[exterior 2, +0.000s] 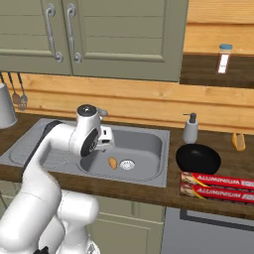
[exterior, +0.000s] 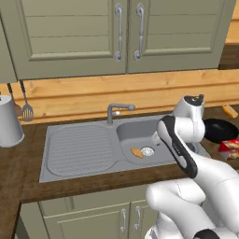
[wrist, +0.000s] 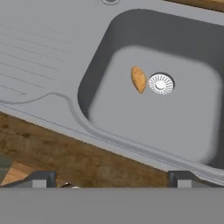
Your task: Pick the potato from the sink and place it in the bowl. Then pick the bowl and place it in the microwave. Then close the microwave door and press the start button.
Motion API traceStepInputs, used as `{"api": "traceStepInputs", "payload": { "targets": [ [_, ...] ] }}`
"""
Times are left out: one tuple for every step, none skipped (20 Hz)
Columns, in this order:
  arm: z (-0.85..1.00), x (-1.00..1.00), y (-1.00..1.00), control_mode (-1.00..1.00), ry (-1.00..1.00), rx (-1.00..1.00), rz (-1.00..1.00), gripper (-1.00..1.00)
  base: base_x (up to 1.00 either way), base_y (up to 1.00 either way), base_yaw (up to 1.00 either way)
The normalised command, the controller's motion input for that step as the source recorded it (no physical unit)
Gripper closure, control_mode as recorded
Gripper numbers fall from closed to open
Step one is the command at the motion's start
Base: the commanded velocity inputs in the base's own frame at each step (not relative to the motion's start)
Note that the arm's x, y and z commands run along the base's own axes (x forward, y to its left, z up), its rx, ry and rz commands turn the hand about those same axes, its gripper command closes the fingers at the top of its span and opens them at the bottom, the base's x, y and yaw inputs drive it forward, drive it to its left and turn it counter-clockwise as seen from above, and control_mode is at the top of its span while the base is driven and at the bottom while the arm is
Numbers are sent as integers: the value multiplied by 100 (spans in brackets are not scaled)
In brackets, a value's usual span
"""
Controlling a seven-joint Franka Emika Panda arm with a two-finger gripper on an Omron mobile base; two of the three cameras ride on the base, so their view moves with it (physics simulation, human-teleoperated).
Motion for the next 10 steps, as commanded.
{"api": "traceStepInputs", "payload": {
  "targets": [
    [-35, 56, 0, -100, 5, 1, 0, -100, 0, 0, 0],
    [-30, 60, 0, -100, 5, 1, 1, -100, 0, 0, 0],
    [-30, 64, 0, -100, 3, 1, 0, -100, 0, 0, 0],
    [-34, 71, 0, -100, 5, 3, 1, -100, 0, 0, 0],
    [-34, 62, 0, -100, 5, 1, 1, -100, 0, 0, 0],
    [-36, 61, 0, -100, 9, 3, 2, -100, 0, 0, 0],
    [-32, 55, 0, -100, 9, 2, 2, -100, 0, 0, 0],
    [-29, 48, -1, -100, 10, 2, 3, -100, 0, 0, 0],
    [-21, 44, -5, -100, 9, 2, 3, -100, 0, 0, 0],
    [-26, 41, -11, -100, 9, 1, 3, -100, 0, 0, 0]
  ]
}}
